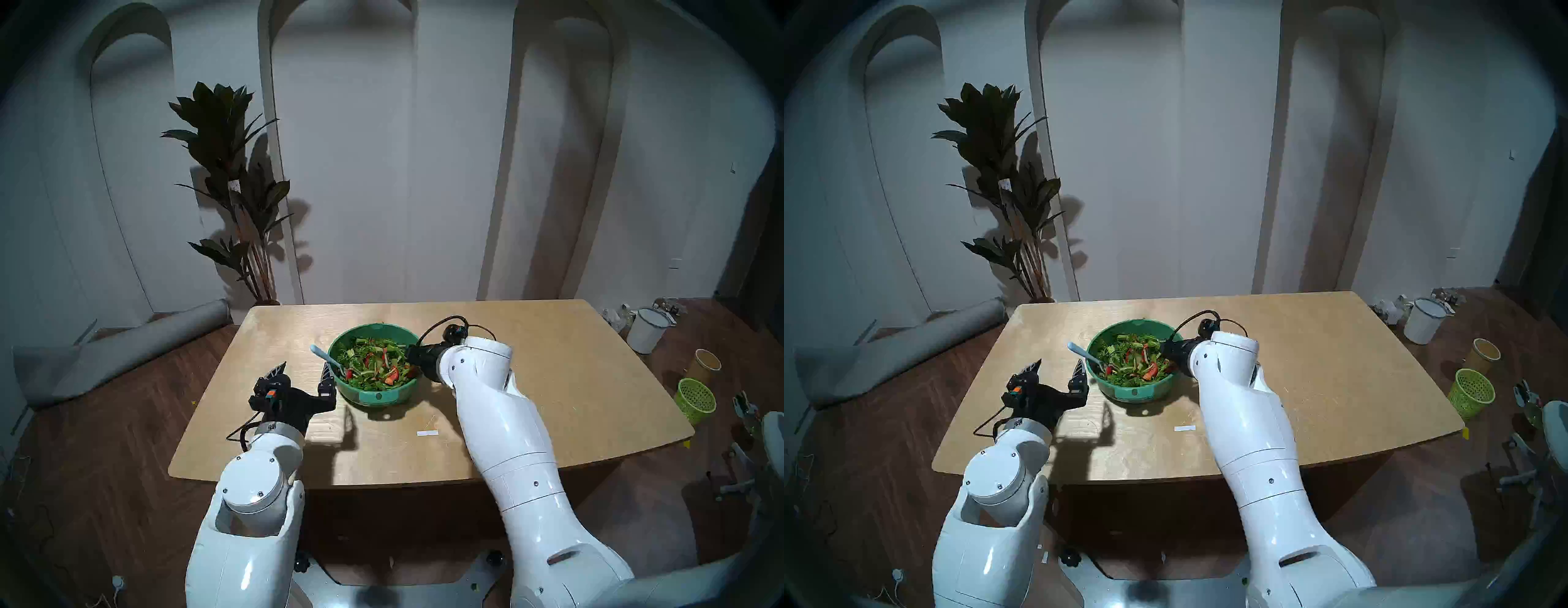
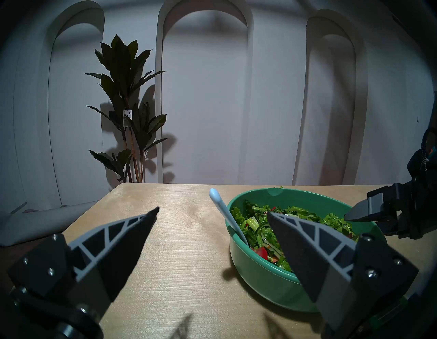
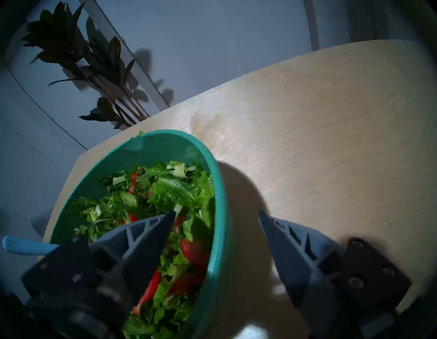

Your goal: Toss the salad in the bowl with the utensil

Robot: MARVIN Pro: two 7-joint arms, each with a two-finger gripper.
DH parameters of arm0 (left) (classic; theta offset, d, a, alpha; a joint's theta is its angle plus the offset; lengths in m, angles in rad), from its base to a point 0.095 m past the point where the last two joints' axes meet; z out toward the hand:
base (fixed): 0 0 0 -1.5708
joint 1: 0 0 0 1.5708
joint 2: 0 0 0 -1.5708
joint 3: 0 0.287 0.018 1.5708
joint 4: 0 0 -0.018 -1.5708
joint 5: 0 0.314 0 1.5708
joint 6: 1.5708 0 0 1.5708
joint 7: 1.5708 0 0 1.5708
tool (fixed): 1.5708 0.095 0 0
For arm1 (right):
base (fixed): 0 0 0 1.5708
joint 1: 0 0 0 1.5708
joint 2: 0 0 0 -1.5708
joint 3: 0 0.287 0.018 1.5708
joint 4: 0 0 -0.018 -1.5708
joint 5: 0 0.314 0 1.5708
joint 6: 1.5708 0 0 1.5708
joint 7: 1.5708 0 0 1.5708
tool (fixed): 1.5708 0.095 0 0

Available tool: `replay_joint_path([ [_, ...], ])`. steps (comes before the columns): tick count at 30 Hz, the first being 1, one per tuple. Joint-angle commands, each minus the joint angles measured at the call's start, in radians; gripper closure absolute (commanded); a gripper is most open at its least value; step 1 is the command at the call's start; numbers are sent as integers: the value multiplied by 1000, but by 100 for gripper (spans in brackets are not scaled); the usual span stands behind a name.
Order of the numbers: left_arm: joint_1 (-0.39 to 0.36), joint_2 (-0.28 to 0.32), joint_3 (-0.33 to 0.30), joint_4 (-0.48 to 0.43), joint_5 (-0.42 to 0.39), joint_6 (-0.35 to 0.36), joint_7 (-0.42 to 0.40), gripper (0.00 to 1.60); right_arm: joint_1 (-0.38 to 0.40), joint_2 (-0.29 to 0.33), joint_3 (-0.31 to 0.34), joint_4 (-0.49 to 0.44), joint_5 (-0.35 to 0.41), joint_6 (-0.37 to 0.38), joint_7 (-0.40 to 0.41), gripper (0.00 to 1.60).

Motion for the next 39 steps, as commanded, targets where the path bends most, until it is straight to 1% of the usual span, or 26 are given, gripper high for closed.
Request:
replay_joint_path([
  [1, -5, 0, -1, -25, -3, -4, -2, 0, 30, -5, -3, 6, -5, -22, 2, 51],
  [2, -5, 0, -1, -25, -3, -4, -2, 0, 30, -4, -3, 10, -6, -24, 1, 63],
  [3, -5, 0, -1, -25, -4, -4, -1, 0, 30, -2, -3, 14, -5, -27, 3, 82],
  [7, -5, 1, -1, -25, -4, -4, -1, 0, 33, 1, -3, 27, -7, -33, 0, 85],
  [8, -5, 1, -1, -25, -5, -4, 0, 0, 34, 1, -2, 29, -7, -36, -2, 104],
  [11, -5, 2, 0, -25, -5, -4, 0, 0, 34, 4, -2, 29, -8, -37, -1, 112],
  [12, -5, 2, 0, -25, -5, -4, 0, 0, 33, 5, -2, 26, -8, -38, -1, 112],
  [14, -5, 3, 0, -25, -6, -4, 1, 0, 31, 6, -2, 23, -9, -36, -1, 115],
  [17, -5, 3, 1, -25, -6, -4, 1, 0, 29, 7, -1, 15, -8, -30, -2, 114],
  [22, -5, 4, 1, -25, -7, -4, 3, 0, 25, 6, 2, 7, -9, -26, -7, 125],
  [23, -5, 5, 2, -25, -8, -4, 3, 0, 25, 6, 2, 7, -10, -25, -9, 141],
  [24, -5, 5, 2, -25, -8, -4, 3, 0, 27, 6, 0, 9, -12, -22, -9, 151],
  [26, -5, 6, 2, -25, -8, -4, 3, 0, 27, 4, -1, 10, -13, -21, -11, 160],
  [39, -5, 9, 4, -25, -11, -4, 6, 0, 28, 4, -2, 9, -11, -20, -14, 160],
])
